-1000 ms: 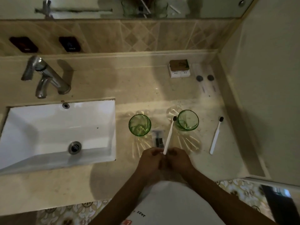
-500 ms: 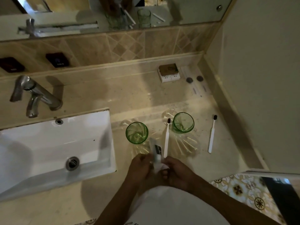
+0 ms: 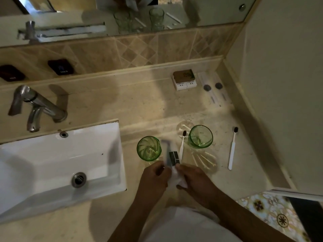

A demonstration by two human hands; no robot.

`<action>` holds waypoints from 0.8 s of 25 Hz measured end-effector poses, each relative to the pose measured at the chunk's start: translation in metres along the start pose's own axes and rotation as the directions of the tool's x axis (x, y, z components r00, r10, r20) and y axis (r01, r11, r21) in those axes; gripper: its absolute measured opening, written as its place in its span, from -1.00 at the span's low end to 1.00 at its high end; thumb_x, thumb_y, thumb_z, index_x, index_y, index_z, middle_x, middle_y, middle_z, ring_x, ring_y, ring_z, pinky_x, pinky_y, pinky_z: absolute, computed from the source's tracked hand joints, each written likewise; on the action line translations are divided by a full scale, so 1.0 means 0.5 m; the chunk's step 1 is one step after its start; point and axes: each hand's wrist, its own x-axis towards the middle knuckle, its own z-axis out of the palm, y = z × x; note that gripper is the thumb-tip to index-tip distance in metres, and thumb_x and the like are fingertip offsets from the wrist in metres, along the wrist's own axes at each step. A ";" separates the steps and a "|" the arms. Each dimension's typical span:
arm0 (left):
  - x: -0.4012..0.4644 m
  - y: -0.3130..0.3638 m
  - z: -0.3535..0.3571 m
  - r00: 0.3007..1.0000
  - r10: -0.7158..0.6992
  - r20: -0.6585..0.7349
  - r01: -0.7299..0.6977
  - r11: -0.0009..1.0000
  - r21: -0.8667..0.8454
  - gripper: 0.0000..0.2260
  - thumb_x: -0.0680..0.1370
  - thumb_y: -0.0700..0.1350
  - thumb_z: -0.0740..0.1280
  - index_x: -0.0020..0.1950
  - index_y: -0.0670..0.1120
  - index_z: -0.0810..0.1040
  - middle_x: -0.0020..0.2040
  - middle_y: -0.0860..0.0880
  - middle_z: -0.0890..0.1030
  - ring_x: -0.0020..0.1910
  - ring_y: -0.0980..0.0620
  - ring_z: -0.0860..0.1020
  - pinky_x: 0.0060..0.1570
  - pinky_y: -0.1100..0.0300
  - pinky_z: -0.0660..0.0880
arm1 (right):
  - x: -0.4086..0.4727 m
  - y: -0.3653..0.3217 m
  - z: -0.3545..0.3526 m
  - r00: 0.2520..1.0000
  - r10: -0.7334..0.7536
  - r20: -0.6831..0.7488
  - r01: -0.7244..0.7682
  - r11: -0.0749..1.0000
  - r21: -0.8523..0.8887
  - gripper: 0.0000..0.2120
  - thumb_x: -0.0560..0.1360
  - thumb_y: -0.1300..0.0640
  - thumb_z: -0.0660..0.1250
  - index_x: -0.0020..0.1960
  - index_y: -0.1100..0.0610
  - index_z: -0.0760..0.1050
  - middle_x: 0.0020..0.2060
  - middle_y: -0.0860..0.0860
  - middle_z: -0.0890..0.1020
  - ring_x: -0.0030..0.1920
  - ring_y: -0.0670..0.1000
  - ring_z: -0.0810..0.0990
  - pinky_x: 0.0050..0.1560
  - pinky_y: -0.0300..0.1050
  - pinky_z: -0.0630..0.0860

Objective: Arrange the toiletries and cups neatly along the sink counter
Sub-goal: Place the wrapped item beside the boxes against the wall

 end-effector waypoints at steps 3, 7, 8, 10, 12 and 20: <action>0.016 0.034 -0.021 0.998 0.047 -0.039 -0.049 0.998 -0.041 -0.86 0.58 -0.16 0.34 -0.13 -0.13 0.65 -0.25 -0.20 0.64 -0.33 -0.11 0.60 -0.31 0.02 0.55 | 0.000 -0.039 0.017 0.980 -0.195 -0.032 0.179 0.944 -0.278 -0.83 0.52 0.06 0.39 -0.04 0.15 0.70 -0.14 0.19 0.72 -0.17 0.08 0.67 -0.17 -0.10 0.59; 0.056 0.086 -0.041 0.999 0.023 -0.043 -0.031 0.978 -0.205 -0.87 0.60 -0.19 0.36 -0.04 -0.04 0.70 -0.12 -0.13 0.73 -0.12 -0.16 0.70 -0.10 -0.06 0.65 | 0.013 -0.109 0.045 0.954 -0.299 -0.018 0.254 0.838 -0.482 -0.85 0.56 0.11 0.36 -0.06 0.15 0.69 -0.20 0.10 0.74 -0.27 -0.03 0.68 -0.27 -0.20 0.57; 0.068 0.093 -0.046 0.999 0.015 -0.046 -0.025 0.975 -0.221 -0.89 0.59 -0.19 0.37 -0.04 -0.06 0.70 -0.12 -0.14 0.73 -0.12 -0.16 0.70 -0.10 -0.05 0.66 | 0.020 -0.126 0.051 0.952 -0.307 -0.004 0.259 0.810 -0.526 -0.85 0.56 0.12 0.36 -0.07 0.15 0.68 -0.21 0.10 0.74 -0.28 -0.01 0.67 -0.27 -0.17 0.57; 0.097 0.104 -0.057 0.998 -0.005 -0.060 -0.009 0.974 -0.228 -0.91 0.58 -0.18 0.40 -0.05 -0.07 0.70 -0.15 -0.12 0.74 -0.15 -0.10 0.71 -0.17 0.07 0.66 | 0.039 -0.158 0.062 0.948 -0.316 0.018 0.262 0.749 -0.608 -0.85 0.55 0.09 0.37 -0.05 0.15 0.67 -0.18 0.11 0.73 -0.22 0.08 0.69 -0.17 0.01 0.61; 0.138 0.116 -0.065 0.997 -0.016 -0.071 0.001 0.979 -0.206 -0.91 0.57 -0.16 0.42 -0.10 -0.02 0.70 -0.19 -0.03 0.75 -0.22 0.04 0.72 -0.24 0.24 0.62 | 0.069 -0.190 0.067 0.941 -0.338 0.007 0.261 0.714 -0.649 -0.87 0.52 0.03 0.40 -0.01 0.07 0.65 -0.15 0.04 0.73 -0.15 0.03 0.70 -0.08 0.07 0.64; 0.388 0.181 -0.071 0.992 -0.070 -0.109 0.047 0.979 -0.200 -0.89 0.52 -0.24 0.46 0.04 -0.14 0.67 -0.14 -0.12 0.75 -0.20 -0.04 0.73 -0.22 0.04 0.69 | 0.303 -0.324 0.040 0.945 -0.323 -0.057 0.187 0.671 -0.717 -0.86 0.45 0.05 0.48 -0.01 -0.01 0.59 -0.18 0.03 0.72 -0.21 0.04 0.72 -0.17 0.13 0.69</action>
